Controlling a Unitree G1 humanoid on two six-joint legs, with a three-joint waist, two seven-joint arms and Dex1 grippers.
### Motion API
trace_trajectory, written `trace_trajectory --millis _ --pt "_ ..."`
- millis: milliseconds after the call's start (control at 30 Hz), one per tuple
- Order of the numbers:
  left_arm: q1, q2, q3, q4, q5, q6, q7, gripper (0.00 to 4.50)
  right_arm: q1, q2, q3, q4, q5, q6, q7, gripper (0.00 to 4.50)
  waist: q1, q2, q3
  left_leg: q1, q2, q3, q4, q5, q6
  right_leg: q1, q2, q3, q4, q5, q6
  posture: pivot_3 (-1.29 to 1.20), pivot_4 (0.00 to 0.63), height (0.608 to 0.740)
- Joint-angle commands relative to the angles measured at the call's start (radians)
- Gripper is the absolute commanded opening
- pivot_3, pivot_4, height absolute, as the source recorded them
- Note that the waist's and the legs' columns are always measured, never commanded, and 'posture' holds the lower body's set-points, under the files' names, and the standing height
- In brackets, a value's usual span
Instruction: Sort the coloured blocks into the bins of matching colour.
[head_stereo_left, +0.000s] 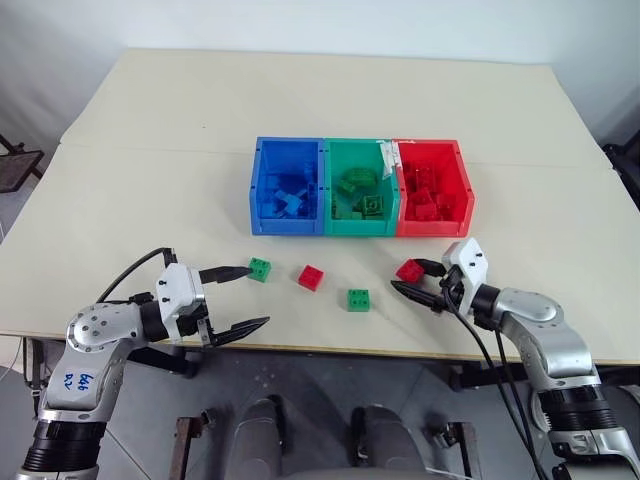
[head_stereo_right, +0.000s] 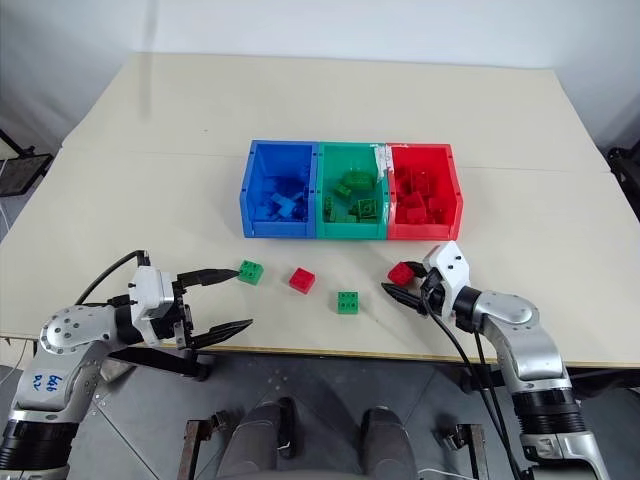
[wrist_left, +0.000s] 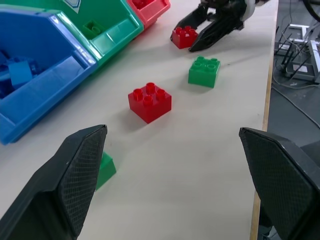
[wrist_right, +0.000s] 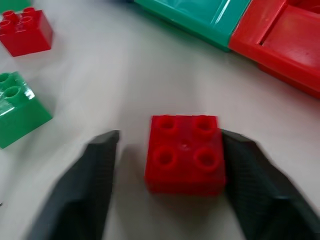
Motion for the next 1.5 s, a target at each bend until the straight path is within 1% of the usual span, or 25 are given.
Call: trace_trajectory --millis 33,67,200,333,467,633,700,733,867,900,933,1000,1133,1167,1233,1333,1400,1500 --pt "-0.014 -0.011 0.006 -0.041 -0.024 0.013 0.024 4.50 0.009 0.009 0.001 0.005 -0.009 -0.015 -0.003 1.85 -0.001 0.000 0.000 0.000 0.000 0.000 0.000 0.000 0.000 0.000 0.000 0.000 0.000 0.000 0.000 0.00 0.150 0.740" --pt "-0.024 -0.015 0.002 -0.038 -0.024 0.017 0.029 4.50 0.005 0.008 -0.005 0.001 -0.009 -0.024 -0.008 1.48 0.000 0.000 0.000 0.000 0.000 0.000 0.000 0.000 0.000 0.000 0.000 0.000 0.000 0.000 0.000 0.00 0.150 0.740" --pt "-0.056 -0.038 -0.007 -0.042 -0.035 0.041 0.052 4.50 -0.042 0.012 -0.068 -0.055 0.044 0.034 -0.059 1.49 0.001 0.000 0.000 0.000 0.000 0.000 0.000 0.000 0.000 0.000 0.000 0.000 0.000 0.000 0.000 0.00 0.150 0.740" --pt "-0.079 -0.067 -0.014 -0.061 -0.049 0.076 0.086 4.50 -0.171 0.036 -0.148 -0.053 0.066 0.074 -0.184 1.49 -0.002 0.000 0.000 -0.001 0.000 0.001 0.000 0.000 0.000 -0.002 0.000 0.002 0.001 0.000 0.000 0.00 0.150 0.740" --pt "-0.087 -0.079 -0.023 -0.073 -0.047 0.095 0.102 4.50 -0.318 0.054 -0.189 0.094 -0.004 0.021 -0.324 1.49 -0.002 0.000 0.000 -0.001 0.000 0.002 0.000 0.001 -0.001 -0.002 0.000 0.002 0.002 0.000 0.000 0.00 0.150 0.740" --pt "-0.095 -0.089 -0.029 -0.070 -0.043 0.102 0.112 4.50 -0.448 0.058 -0.168 0.296 -0.074 -0.070 -0.373 1.49 0.000 0.000 0.000 -0.001 0.000 0.003 0.000 0.002 -0.003 -0.002 0.000 0.002 0.001 0.000 0.000 0.00 0.150 0.740" --pt "-0.098 -0.092 -0.029 -0.068 -0.043 0.106 0.117 4.50 -0.475 0.055 -0.162 0.349 -0.083 -0.089 -0.358 2.23 -0.001 0.000 0.000 -0.001 0.000 0.003 0.000 0.002 -0.003 -0.003 0.000 0.002 0.001 0.000 0.000 0.00 0.150 0.740" --pt "-0.098 -0.093 -0.029 -0.069 -0.043 0.107 0.120 4.50 -0.482 0.054 -0.162 0.363 -0.079 -0.094 -0.343 2.44 -0.002 0.000 0.000 -0.001 0.000 0.003 0.000 0.002 -0.003 -0.003 0.000 0.002 0.001 0.000 0.000 0.00 0.150 0.740" --pt "-0.094 -0.090 -0.022 -0.065 -0.042 0.108 0.127 4.50 -0.456 0.028 -0.167 0.337 -0.056 -0.126 -0.254 3.84 -0.006 0.000 0.000 -0.001 0.000 0.003 0.000 0.002 -0.003 -0.003 0.000 0.002 0.001 0.000 0.000 0.00 0.150 0.740" --pt "-0.092 -0.089 -0.019 -0.062 -0.042 0.107 0.127 4.50 -0.442 0.019 -0.168 0.325 -0.056 -0.134 -0.234 4.11 -0.006 0.000 0.000 -0.001 0.000 0.003 0.000 0.002 -0.003 -0.003 0.000 0.002 0.001 0.000 0.000 0.00 0.150 0.740" --pt "-0.090 -0.088 -0.018 -0.063 -0.043 0.107 0.128 4.50 -0.432 0.012 -0.170 0.317 -0.056 -0.140 -0.220 4.46 -0.005 0.000 0.000 -0.001 0.000 0.003 0.000 0.002 -0.003 -0.003 0.000 0.002 0.001 0.000 0.000 0.00 0.150 0.740" --pt "-0.086 -0.081 -0.007 -0.056 -0.044 0.104 0.126 4.50 -0.379 -0.018 -0.184 0.259 -0.013 -0.127 -0.134 4.46 -0.002 0.000 0.000 -0.001 0.000 0.003 0.000 0.002 -0.003 -0.003 0.000 0.002 0.001 0.000 0.000 0.00 0.150 0.740" --pt "-0.064 -0.049 0.042 -0.015 -0.041 0.077 0.100 4.50 -0.165 -0.111 -0.240 0.056 0.166 -0.164 0.189 4.46 0.004 0.000 0.000 -0.002 0.000 0.003 0.000 0.002 -0.003 -0.002 0.000 0.002 0.000 0.000 0.000 0.00 0.150 0.740" --pt "-0.056 -0.037 0.054 0.003 -0.034 0.065 0.088 4.50 -0.112 -0.123 -0.257 0.025 0.197 -0.190 0.250 4.46 0.006 0.000 0.000 -0.002 0.000 0.003 0.000 0.001 -0.002 -0.002 0.000 0.002 0.000 0.000 0.000 0.00 0.150 0.740" --pt "-0.043 -0.016 0.068 0.035 -0.020 0.043 0.072 4.50 -0.037 -0.142 -0.279 -0.007 0.233 -0.233 0.335 4.46 0.003 0.000 0.000 -0.001 0.000 0.003 0.000 -0.001 0.000 -0.002 0.001 0.002 -0.001 0.000 0.000 0.00 0.150 0.740" --pt "-0.024 0.029 0.093 0.117 0.014 -0.014 0.043 4.50 0.103 -0.223 -0.279 -0.015 0.232 -0.258 0.493 4.46 0.001 0.000 0.000 0.000 0.000 0.004 0.000 -0.001 0.000 -0.001 0.000 0.002 -0.001 0.000 0.001 0.00 0.150 0.740" --pt "-0.020 0.056 0.108 0.164 0.011 -0.048 0.005 4.50 0.160 -0.260 -0.290 0.013 0.229 -0.288 0.558 4.46 0.002 0.000 0.000 0.000 0.000 0.003 0.000 -0.001 0.000 -0.001 0.000 0.002 -0.001 0.000 0.001 0.00 0.150 0.740" --pt "-0.023 0.079 0.107 0.200 0.005 -0.078 -0.035 4.50 0.176 -0.273 -0.316 0.083 0.221 -0.321 0.572 4.46 -0.001 0.000 0.000 0.000 0.000 0.003 0.000 -0.001 0.000 -0.002 0.000 0.002 -0.001 0.000 0.000 0.00 0.150 0.740"
